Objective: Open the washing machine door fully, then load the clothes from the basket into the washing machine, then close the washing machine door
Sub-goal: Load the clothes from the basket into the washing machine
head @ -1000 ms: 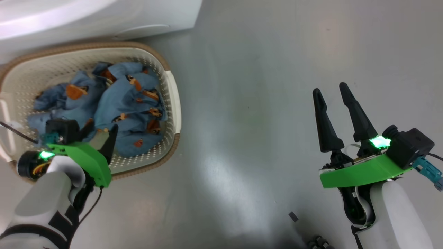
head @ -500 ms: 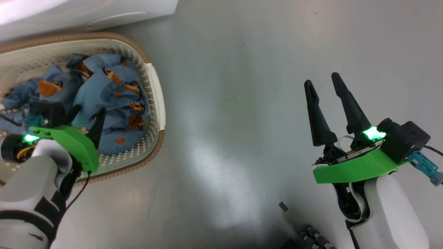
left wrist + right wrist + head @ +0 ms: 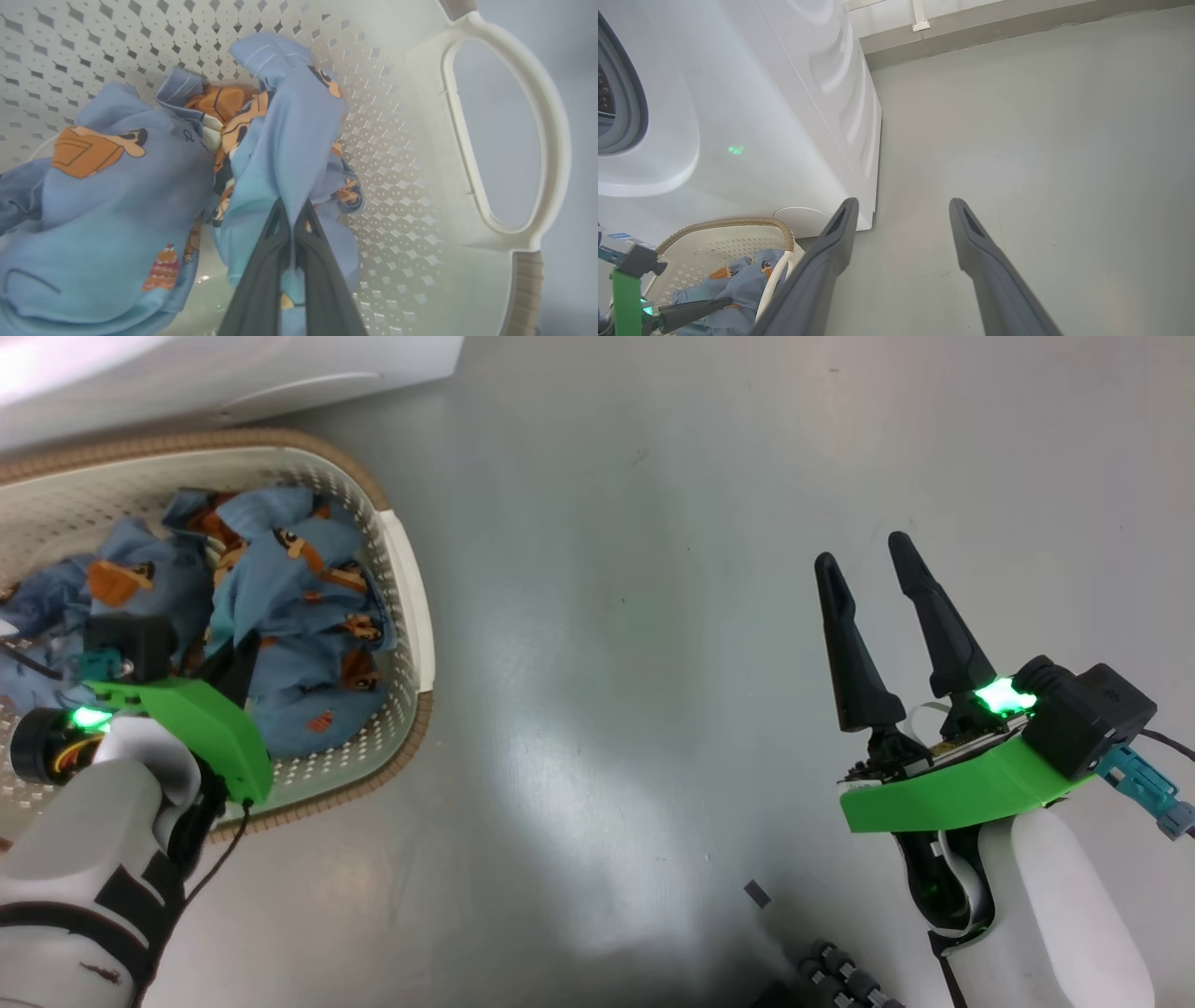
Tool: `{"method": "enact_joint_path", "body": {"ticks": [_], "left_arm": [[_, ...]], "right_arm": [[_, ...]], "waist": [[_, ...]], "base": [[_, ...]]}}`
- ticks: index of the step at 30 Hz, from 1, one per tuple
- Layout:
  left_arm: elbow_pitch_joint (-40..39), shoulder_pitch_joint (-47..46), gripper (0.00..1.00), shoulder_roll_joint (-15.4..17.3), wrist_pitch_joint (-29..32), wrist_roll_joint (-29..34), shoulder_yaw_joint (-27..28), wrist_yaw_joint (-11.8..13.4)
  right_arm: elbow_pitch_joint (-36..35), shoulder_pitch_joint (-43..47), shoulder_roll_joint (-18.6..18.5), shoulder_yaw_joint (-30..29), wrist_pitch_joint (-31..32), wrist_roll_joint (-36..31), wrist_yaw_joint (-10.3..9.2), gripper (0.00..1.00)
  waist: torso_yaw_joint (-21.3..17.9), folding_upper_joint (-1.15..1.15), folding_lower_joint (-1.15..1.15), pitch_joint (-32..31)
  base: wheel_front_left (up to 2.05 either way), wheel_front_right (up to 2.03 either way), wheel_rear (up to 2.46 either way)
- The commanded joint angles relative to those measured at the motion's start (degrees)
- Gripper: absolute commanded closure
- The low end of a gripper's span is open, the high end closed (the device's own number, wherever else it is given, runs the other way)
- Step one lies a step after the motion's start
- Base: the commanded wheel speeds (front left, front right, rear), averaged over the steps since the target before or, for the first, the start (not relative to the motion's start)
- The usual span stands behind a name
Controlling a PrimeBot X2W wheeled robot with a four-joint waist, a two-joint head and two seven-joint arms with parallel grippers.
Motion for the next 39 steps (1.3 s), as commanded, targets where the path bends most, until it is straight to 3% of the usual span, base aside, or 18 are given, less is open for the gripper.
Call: {"method": "enact_joint_path", "body": {"ticks": [1,7,14,22,26,39], "left_arm": [[-0.6,-0.3,1.0,1.9,-0.4,-0.7,1.2,-0.1],[-1.7,0.7,1.0,2.0,-0.4,-0.3,5.2,-0.1],[-6.3,5.9,1.0,0.7,-0.4,4.2,15.3,-0.1],[-14.0,15.4,1.0,-1.5,-0.4,12.6,27.2,-0.1],[-20.7,23.3,1.0,-4.3,-0.4,19.5,36.0,-0.1],[-32.4,33.4,1.0,-7.1,-0.4,26.3,45.5,-0.1]], "right_arm": [[-1.4,1.1,0.4,0.8,-0.3,0.0,0.17,0.0],[-0.9,0.9,0.4,0.2,-0.3,-0.5,0.17,0.0],[0.0,2.1,-0.1,-1.0,-0.3,-0.9,0.17,0.0],[0.8,5.8,-1.7,-1.5,-0.3,-0.5,0.17,0.0],[2.2,9.2,-3.7,-1.3,-0.3,0.3,0.17,0.0],[3.2,14.6,-5.6,-2.0,-0.3,1.1,0.17,0.0]], "waist": [[0.3,0.0,0.0,-0.5],[2.0,0.0,0.0,-3.0],[4.9,0.0,0.0,-8.0],[7.5,0.0,0.0,-15.7],[9.2,0.0,0.0,-22.5],[10.3,0.0,0.0,-30.7]], "base": [[0.0,0.0,0.0],[0.0,0.0,0.0],[0.0,0.0,0.0],[0.0,0.0,0.0],[0.0,0.0,0.0],[0.0,0.0,0.0]]}}
